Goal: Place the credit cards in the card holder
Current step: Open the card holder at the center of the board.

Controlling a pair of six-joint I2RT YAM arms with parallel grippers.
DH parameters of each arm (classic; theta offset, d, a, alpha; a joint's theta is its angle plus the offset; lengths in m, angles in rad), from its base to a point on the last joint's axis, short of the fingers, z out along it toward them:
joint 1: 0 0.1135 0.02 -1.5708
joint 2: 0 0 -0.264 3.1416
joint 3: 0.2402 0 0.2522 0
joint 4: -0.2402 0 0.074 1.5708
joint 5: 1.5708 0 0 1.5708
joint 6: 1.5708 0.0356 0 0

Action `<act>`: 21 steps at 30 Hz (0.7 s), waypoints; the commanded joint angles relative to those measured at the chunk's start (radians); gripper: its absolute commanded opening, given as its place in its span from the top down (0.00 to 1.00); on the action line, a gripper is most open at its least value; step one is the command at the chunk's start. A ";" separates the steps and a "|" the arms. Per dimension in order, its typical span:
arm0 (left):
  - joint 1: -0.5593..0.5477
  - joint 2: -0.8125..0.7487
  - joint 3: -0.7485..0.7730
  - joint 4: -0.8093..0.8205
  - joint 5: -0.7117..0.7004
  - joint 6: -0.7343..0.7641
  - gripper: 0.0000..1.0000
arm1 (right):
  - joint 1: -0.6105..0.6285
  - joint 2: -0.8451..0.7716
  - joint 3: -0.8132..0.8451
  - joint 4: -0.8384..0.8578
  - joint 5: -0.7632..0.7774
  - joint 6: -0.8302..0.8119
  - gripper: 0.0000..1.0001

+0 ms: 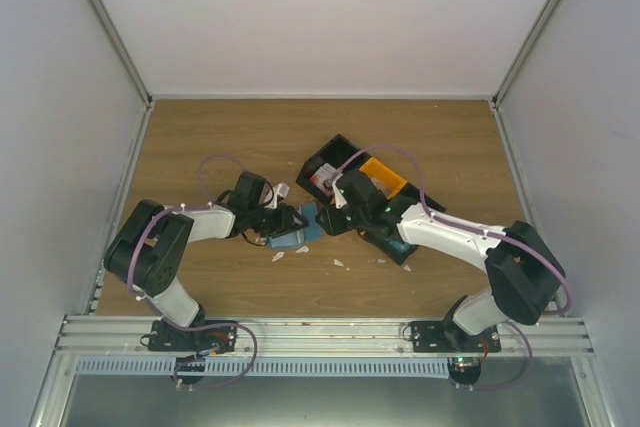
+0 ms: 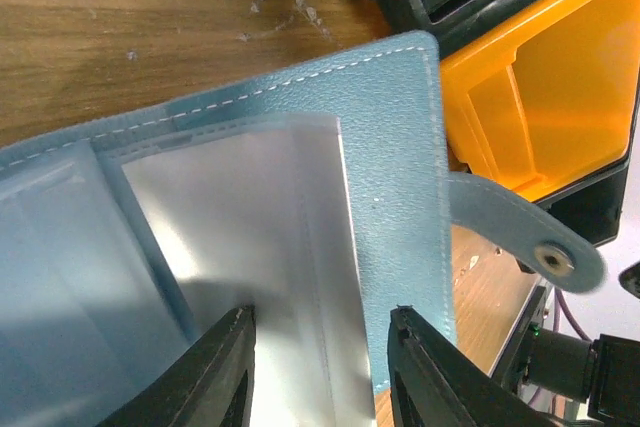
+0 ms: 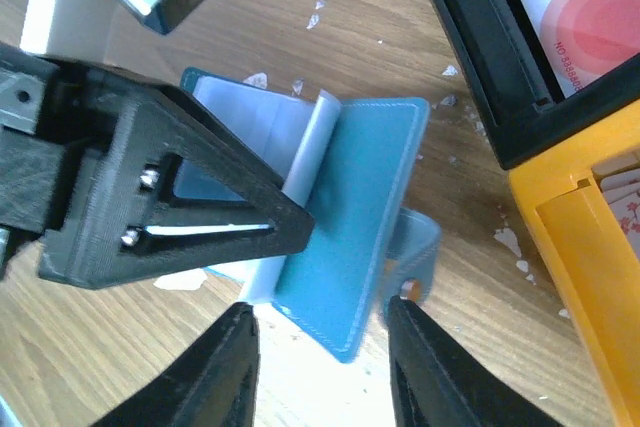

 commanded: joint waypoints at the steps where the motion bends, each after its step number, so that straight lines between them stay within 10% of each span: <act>1: -0.017 0.019 0.043 0.044 0.014 0.004 0.61 | 0.010 -0.049 -0.013 0.045 -0.010 -0.025 0.59; 8: -0.030 0.037 0.070 0.033 0.004 -0.026 0.60 | 0.009 -0.070 -0.053 0.132 -0.142 -0.090 0.50; 21: -0.037 0.068 0.076 0.037 -0.015 -0.039 0.64 | 0.010 0.092 -0.061 0.228 -0.263 -0.069 0.83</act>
